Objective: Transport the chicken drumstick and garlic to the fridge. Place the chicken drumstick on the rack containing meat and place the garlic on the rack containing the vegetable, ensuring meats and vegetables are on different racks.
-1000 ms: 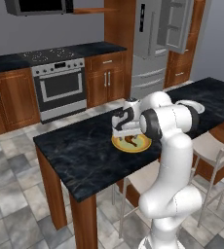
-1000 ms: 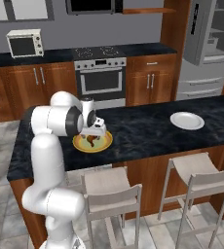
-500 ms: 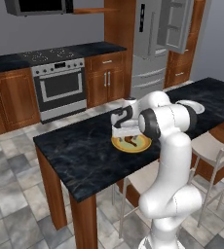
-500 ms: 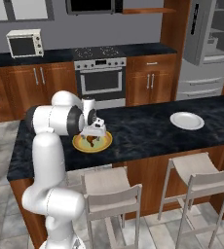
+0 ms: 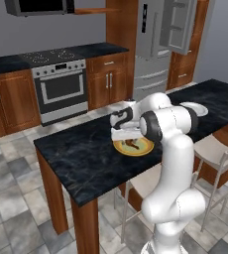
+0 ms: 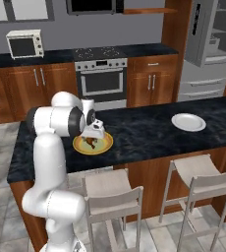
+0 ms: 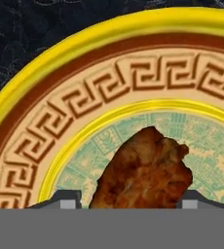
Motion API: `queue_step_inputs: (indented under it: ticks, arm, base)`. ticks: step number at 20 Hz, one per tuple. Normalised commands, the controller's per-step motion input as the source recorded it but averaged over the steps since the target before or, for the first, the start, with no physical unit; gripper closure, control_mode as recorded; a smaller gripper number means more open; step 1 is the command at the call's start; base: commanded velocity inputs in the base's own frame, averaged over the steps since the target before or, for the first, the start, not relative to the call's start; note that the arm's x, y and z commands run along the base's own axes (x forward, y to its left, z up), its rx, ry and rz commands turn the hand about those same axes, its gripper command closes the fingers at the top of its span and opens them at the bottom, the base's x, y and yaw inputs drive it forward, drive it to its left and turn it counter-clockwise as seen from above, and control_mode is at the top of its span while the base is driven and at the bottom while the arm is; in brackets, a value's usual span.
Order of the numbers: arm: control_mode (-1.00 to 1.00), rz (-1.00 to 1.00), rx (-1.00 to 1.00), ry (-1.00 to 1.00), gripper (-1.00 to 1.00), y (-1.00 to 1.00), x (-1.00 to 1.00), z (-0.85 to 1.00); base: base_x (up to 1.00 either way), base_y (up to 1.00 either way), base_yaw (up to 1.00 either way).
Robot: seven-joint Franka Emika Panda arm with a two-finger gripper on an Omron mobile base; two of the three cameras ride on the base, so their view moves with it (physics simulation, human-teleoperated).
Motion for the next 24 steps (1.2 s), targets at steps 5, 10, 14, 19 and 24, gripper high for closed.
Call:
queue_step_inputs:
  ticks: [5,10,14,19,24]
  arm:
    - [-1.0,-0.03,0.0,-0.02,1.0,0.27,-0.47,-0.02]
    - [-1.0,0.0,-0.03,-0.07,1.0,0.05,-0.73,0.11]
    - [-1.0,0.0,-0.08,-0.22,1.0,-0.26,-0.49,0.82]
    - [-1.0,0.0,-0.09,-0.04,1.0,-0.55,-0.41,0.83]
    - [-1.0,-0.03,0.0,0.02,1.0,-0.72,-0.69,0.8]
  base:
    - [0.0,0.0,0.0]
    - [0.0,0.0,0.0]
    - [0.0,0.0,0.0]
    - [0.0,0.0,0.0]
    - [0.0,0.0,0.0]
